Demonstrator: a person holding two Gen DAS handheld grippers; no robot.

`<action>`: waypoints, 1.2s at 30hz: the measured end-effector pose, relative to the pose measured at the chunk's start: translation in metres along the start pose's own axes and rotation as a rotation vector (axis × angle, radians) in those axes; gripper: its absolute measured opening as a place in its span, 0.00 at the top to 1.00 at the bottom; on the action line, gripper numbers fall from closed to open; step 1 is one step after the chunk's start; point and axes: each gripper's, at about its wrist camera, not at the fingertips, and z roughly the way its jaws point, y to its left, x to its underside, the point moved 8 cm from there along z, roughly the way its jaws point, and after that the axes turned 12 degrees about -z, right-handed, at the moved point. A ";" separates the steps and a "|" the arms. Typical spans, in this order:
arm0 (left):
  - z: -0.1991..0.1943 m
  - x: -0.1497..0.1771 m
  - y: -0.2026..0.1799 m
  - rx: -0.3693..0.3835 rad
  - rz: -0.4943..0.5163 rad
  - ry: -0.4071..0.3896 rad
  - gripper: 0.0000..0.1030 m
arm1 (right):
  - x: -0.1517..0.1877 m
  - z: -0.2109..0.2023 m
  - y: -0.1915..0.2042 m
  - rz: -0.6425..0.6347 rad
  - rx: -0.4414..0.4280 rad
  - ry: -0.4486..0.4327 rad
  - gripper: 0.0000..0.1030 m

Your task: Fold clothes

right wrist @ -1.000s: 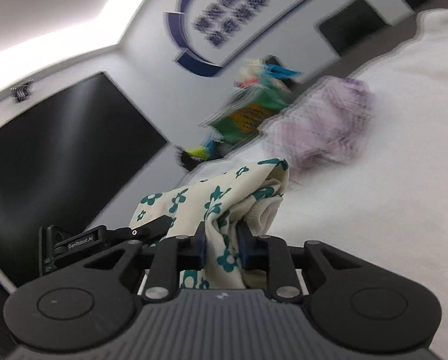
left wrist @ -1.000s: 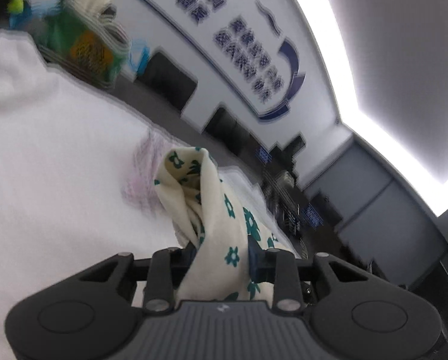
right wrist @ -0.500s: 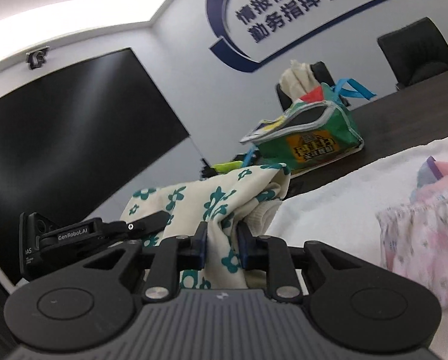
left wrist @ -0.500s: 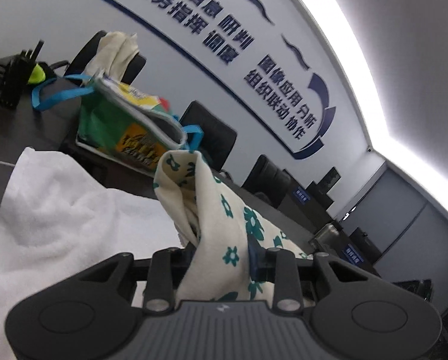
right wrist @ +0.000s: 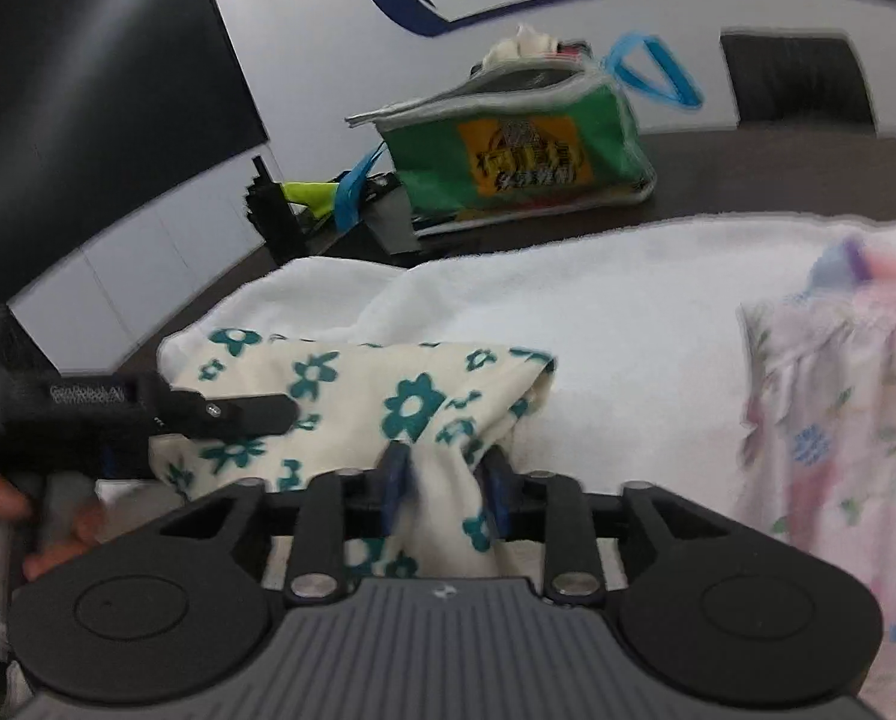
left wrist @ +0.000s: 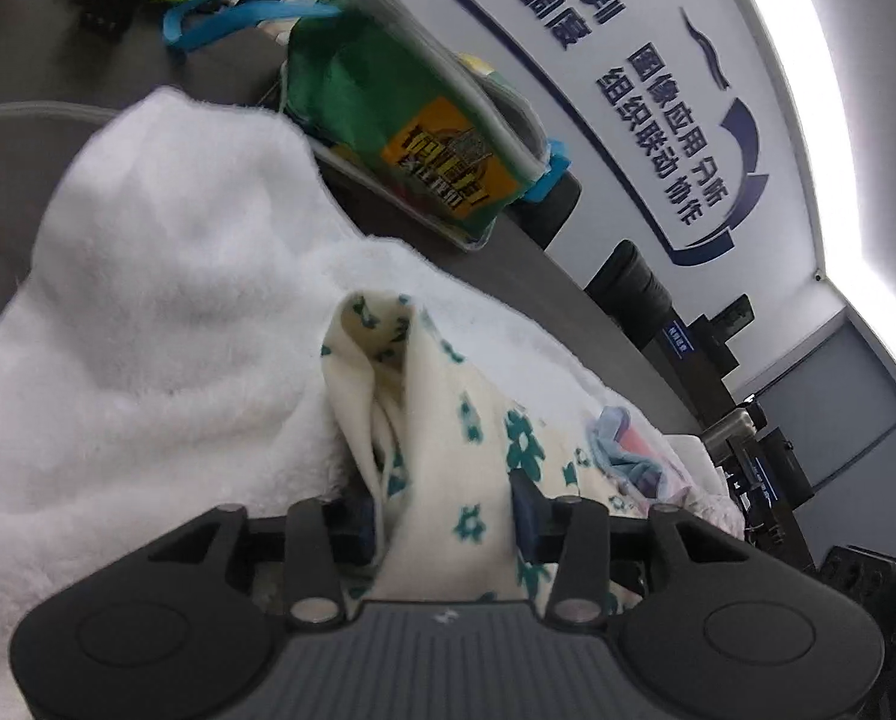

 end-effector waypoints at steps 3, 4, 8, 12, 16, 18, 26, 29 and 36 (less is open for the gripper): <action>-0.020 -0.006 -0.020 -0.055 0.123 -0.146 0.60 | -0.018 -0.012 0.001 -0.091 0.100 -0.066 0.50; -0.028 -0.008 -0.030 -0.062 0.160 -0.210 0.60 | -0.025 -0.019 0.002 -0.109 0.124 -0.095 0.50; -0.055 0.000 -0.075 -0.032 0.282 -0.353 0.70 | -0.047 -0.029 0.006 -0.097 0.128 -0.191 0.51; -0.039 0.017 -0.073 -0.114 0.351 -0.321 0.76 | -0.057 0.004 0.020 -0.130 0.102 -0.182 0.71; 0.002 0.037 -0.035 -0.212 0.319 -0.169 0.85 | -0.032 0.054 0.026 -0.166 0.130 -0.037 0.83; 0.004 0.039 -0.028 -0.183 0.286 -0.140 0.85 | -0.023 0.059 0.024 -0.191 0.159 -0.027 0.83; -0.021 0.022 -0.034 -0.156 0.254 -0.180 0.77 | -0.033 0.021 0.014 -0.209 0.223 -0.121 0.83; -0.010 0.029 -0.032 -0.218 0.275 -0.153 0.75 | -0.014 0.049 0.003 -0.145 0.162 0.011 0.83; -0.029 0.047 -0.064 -0.237 0.348 -0.133 0.64 | -0.028 -0.007 0.010 -0.144 0.153 -0.101 0.74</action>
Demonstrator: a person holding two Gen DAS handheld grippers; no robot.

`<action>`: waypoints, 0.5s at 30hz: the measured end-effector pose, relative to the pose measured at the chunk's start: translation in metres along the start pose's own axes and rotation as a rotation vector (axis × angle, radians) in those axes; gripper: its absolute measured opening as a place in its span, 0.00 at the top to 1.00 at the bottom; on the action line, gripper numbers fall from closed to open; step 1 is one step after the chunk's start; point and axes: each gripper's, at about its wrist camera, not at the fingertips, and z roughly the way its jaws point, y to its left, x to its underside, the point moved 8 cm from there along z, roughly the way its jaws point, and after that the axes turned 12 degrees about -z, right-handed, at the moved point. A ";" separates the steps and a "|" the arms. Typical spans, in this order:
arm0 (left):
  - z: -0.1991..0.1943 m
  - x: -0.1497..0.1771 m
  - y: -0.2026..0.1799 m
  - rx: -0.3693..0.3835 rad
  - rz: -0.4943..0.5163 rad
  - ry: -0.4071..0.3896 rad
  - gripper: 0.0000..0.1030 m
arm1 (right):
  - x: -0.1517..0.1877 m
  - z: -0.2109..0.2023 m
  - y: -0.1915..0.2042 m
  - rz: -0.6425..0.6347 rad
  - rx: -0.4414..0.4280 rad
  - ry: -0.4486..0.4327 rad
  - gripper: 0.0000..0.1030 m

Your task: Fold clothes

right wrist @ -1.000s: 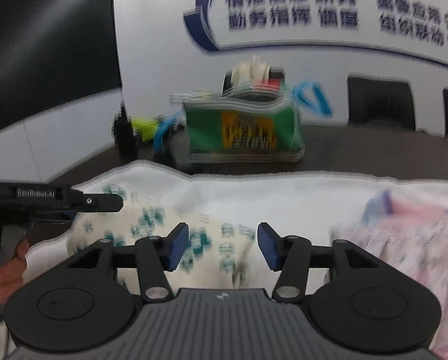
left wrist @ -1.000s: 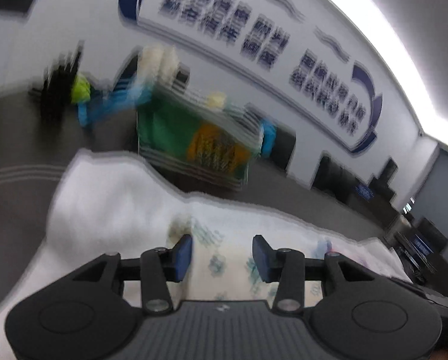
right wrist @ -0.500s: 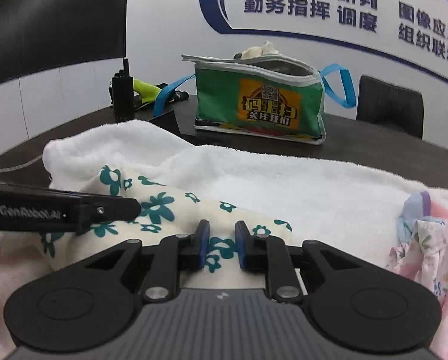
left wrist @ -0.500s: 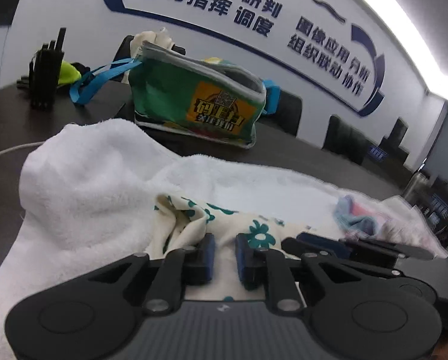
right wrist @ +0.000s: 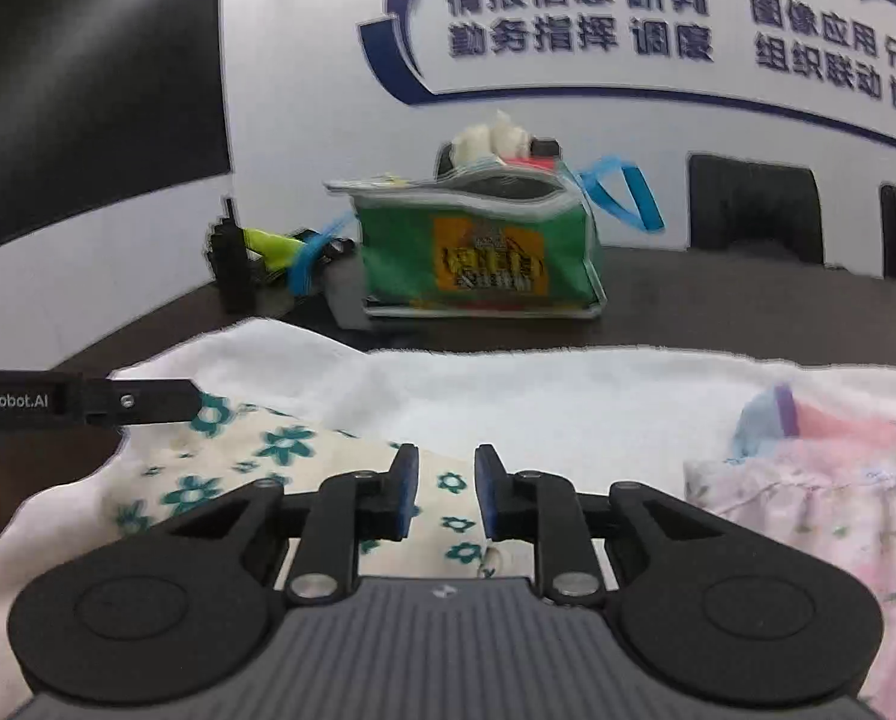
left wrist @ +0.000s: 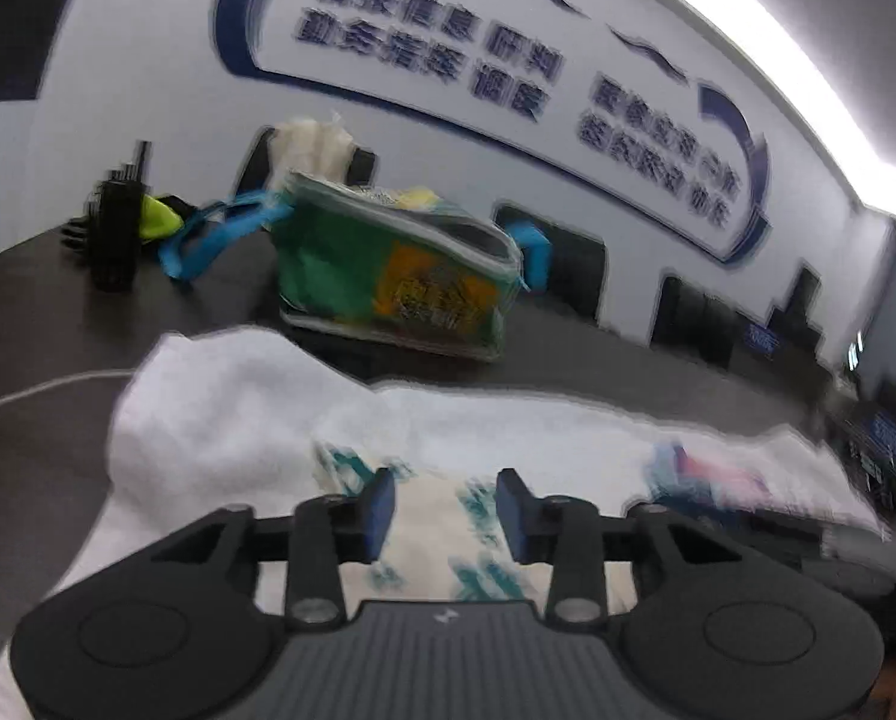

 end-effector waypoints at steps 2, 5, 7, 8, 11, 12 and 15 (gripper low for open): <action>0.005 0.016 0.000 -0.042 0.041 -0.009 0.62 | 0.014 0.004 0.009 -0.044 -0.044 0.074 0.64; -0.016 0.018 0.007 -0.008 0.005 -0.130 0.38 | 0.026 -0.010 0.010 -0.083 -0.019 0.076 0.54; -0.025 0.015 0.017 -0.019 -0.014 -0.209 0.18 | 0.026 -0.033 0.010 -0.115 -0.039 0.028 0.34; -0.026 0.015 0.022 -0.035 -0.018 -0.230 0.17 | 0.027 -0.041 0.010 -0.142 -0.054 0.019 0.28; -0.009 0.016 0.039 -0.061 -0.091 -0.160 0.19 | 0.037 -0.047 0.016 -0.222 -0.109 0.059 0.22; -0.003 0.016 0.043 -0.062 -0.111 -0.134 0.19 | 0.041 -0.043 0.018 -0.243 -0.112 0.081 0.22; 0.003 0.017 0.040 -0.002 -0.119 -0.095 0.39 | 0.050 -0.022 0.023 -0.273 -0.097 0.124 0.41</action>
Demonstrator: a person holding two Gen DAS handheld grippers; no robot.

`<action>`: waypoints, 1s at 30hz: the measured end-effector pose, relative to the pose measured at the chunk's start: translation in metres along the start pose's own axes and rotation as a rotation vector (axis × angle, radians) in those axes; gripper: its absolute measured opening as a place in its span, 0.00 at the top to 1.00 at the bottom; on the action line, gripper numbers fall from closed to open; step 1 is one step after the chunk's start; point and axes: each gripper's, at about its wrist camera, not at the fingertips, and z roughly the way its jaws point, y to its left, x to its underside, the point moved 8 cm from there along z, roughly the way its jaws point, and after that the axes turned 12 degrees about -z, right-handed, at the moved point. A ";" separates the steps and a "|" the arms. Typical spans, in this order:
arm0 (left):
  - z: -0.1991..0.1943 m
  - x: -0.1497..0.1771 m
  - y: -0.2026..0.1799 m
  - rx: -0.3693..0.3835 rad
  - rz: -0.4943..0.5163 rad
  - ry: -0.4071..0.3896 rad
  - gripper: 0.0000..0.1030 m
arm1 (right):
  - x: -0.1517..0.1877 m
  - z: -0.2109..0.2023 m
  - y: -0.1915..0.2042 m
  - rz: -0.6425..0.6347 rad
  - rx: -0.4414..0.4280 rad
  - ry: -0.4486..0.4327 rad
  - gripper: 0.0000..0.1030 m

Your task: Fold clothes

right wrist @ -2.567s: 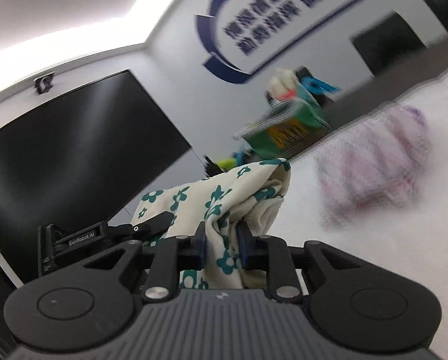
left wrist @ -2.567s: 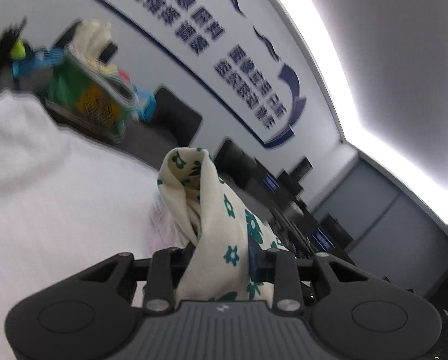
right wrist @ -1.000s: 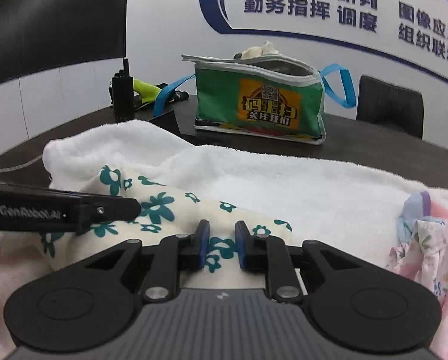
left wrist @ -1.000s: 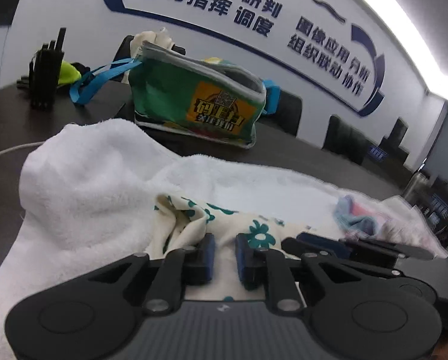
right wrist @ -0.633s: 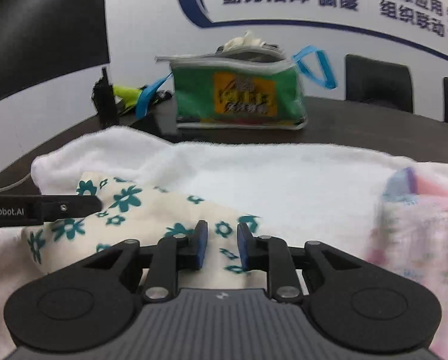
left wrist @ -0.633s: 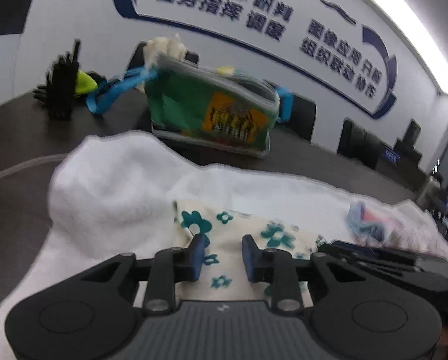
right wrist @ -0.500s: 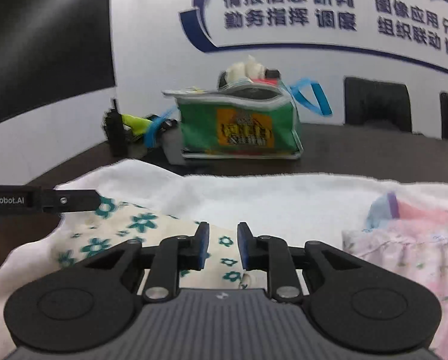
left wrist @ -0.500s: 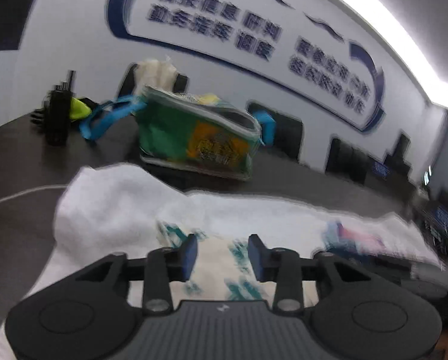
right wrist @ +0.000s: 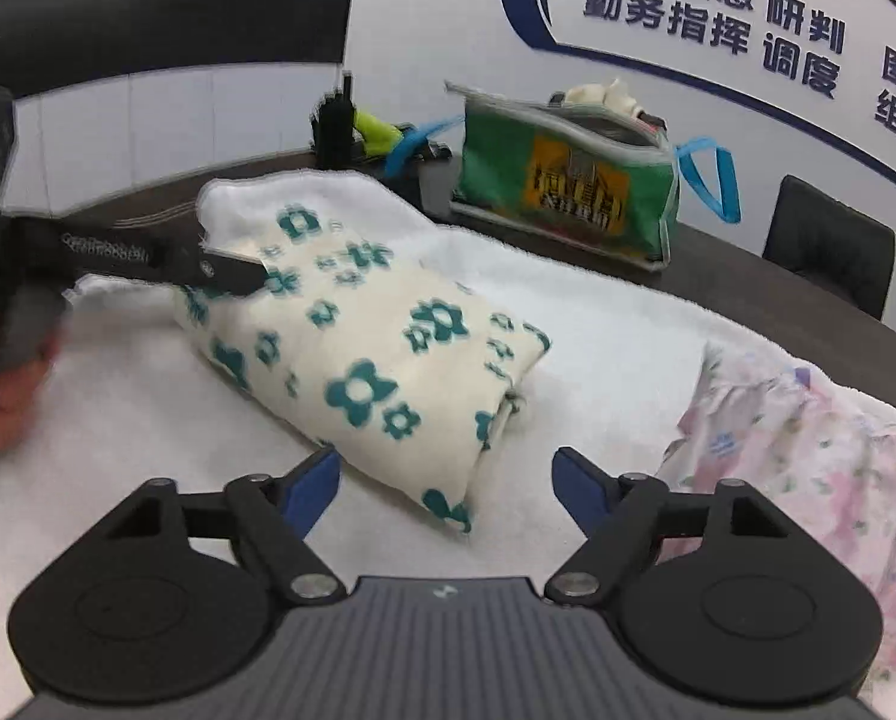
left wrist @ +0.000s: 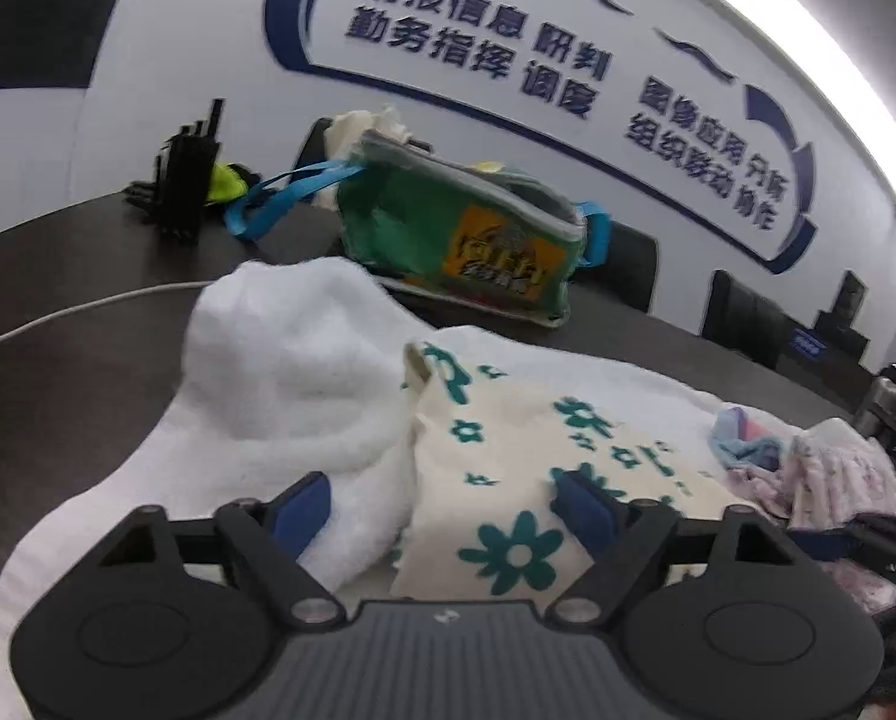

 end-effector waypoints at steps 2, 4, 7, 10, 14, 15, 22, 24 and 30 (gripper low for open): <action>0.000 0.003 -0.001 0.049 -0.019 0.040 0.72 | 0.002 0.014 0.005 0.011 -0.050 0.021 0.77; -0.002 0.002 -0.001 0.071 -0.031 0.059 0.79 | 0.001 0.015 0.008 -0.037 -0.046 0.019 0.88; -0.002 0.001 -0.001 0.091 -0.048 0.082 0.82 | -0.002 0.010 0.000 -0.052 -0.028 0.026 0.92; -0.001 0.007 -0.004 0.080 -0.026 0.082 0.82 | 0.002 0.014 -0.004 -0.065 -0.010 0.047 0.92; -0.016 0.000 -0.008 0.113 -0.043 -0.001 0.78 | 0.006 0.002 -0.008 -0.049 0.042 0.063 0.89; -0.019 -0.001 -0.010 0.112 -0.033 -0.018 0.78 | 0.005 -0.007 -0.013 -0.016 0.044 0.049 0.89; -0.001 0.014 -0.017 0.004 0.078 0.023 0.67 | -0.020 -0.024 -0.030 0.178 0.032 -0.085 0.89; -0.001 0.013 -0.016 0.011 0.068 0.022 0.64 | -0.020 -0.004 -0.028 0.192 0.025 -0.057 0.89; -0.059 -0.002 -0.042 -0.078 0.101 -0.051 0.52 | -0.022 -0.037 -0.029 0.189 0.058 -0.075 0.81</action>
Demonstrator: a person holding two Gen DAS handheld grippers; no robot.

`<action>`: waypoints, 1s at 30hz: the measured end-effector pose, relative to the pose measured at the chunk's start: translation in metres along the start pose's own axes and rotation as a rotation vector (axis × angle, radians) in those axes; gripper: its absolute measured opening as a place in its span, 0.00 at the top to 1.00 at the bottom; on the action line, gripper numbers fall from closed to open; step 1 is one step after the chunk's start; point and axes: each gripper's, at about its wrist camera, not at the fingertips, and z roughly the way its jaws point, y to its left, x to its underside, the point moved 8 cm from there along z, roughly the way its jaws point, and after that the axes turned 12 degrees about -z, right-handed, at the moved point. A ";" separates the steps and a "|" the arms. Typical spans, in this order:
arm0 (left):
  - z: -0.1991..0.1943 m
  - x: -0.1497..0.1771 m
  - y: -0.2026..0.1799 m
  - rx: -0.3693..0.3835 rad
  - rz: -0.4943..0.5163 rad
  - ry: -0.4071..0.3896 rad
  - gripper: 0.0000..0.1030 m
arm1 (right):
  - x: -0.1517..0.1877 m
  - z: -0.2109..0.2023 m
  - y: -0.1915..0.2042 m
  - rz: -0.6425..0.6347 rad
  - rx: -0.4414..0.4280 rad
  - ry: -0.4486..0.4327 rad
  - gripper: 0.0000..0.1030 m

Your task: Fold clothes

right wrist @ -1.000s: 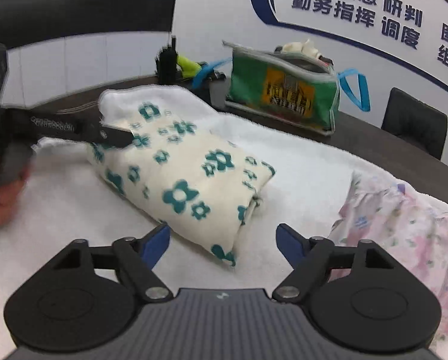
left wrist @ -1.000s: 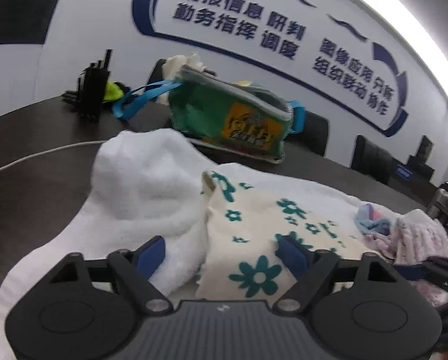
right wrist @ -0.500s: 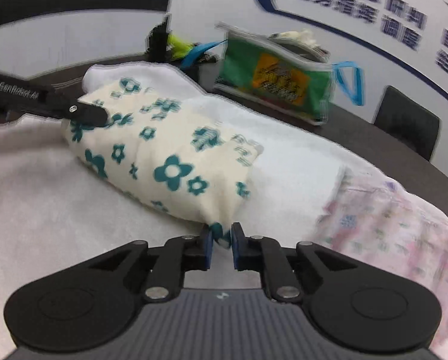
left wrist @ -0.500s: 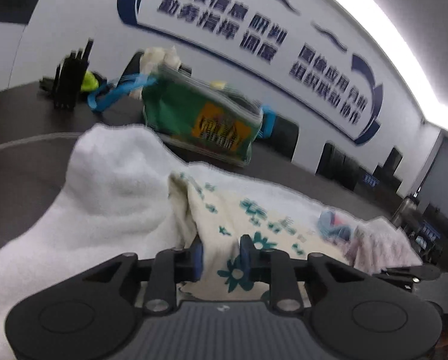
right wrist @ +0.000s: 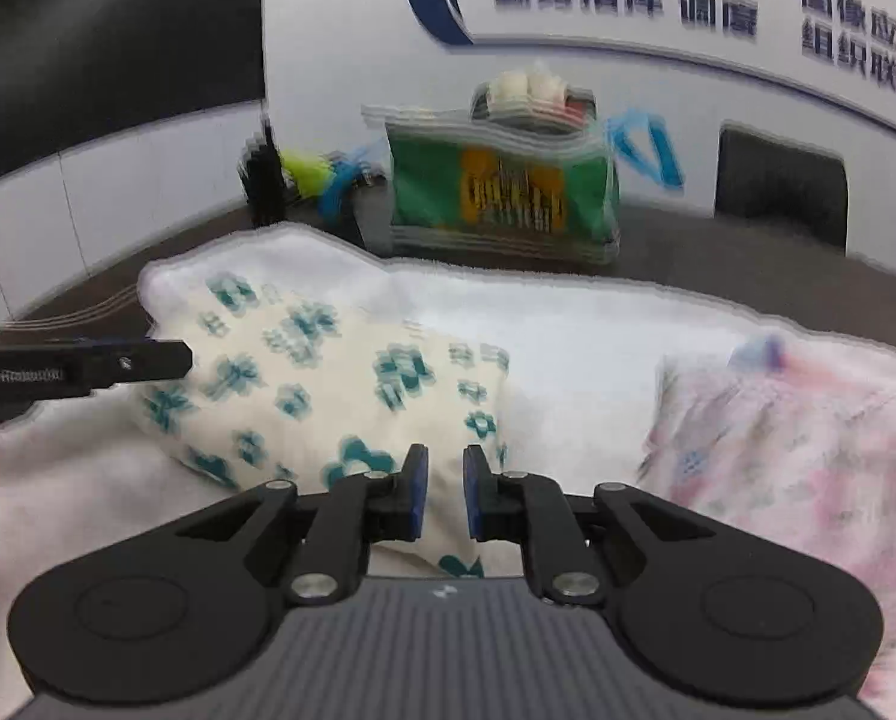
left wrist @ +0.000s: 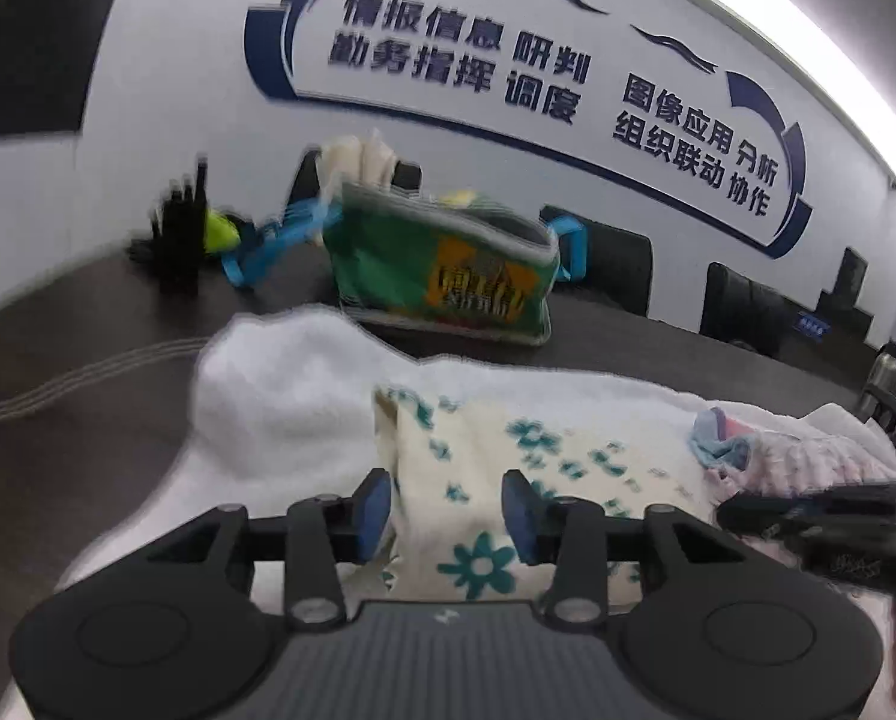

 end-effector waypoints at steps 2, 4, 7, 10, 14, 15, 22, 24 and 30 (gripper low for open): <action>-0.025 0.008 -0.013 -0.004 -0.011 0.035 0.35 | -0.009 -0.040 -0.003 -0.012 0.018 -0.076 0.58; -0.044 0.032 -0.026 0.018 -0.009 0.062 0.29 | -0.004 -0.074 -0.003 0.006 0.003 -0.109 0.45; -0.068 0.071 -0.045 0.045 -0.001 0.102 0.26 | 0.026 -0.110 0.003 0.023 -0.024 -0.095 0.25; -0.073 0.113 -0.059 0.024 0.022 0.144 0.26 | 0.068 -0.131 0.008 0.044 -0.004 -0.049 0.14; -0.064 0.154 -0.073 -0.026 0.053 0.199 0.26 | 0.112 -0.140 0.002 0.104 0.049 0.026 0.00; -0.063 0.158 -0.076 -0.037 0.054 0.198 0.25 | 0.120 -0.140 -0.001 0.114 0.069 0.039 0.00; -0.062 0.158 -0.093 -0.096 0.090 0.153 0.15 | 0.150 -0.131 -0.011 0.184 0.122 0.115 0.00; -0.056 0.164 -0.093 -0.119 0.110 0.157 0.14 | 0.156 -0.127 -0.012 0.196 0.146 0.158 0.00; -0.055 0.168 -0.086 -0.088 0.077 0.168 0.04 | 0.161 -0.119 -0.008 0.159 0.182 0.186 0.00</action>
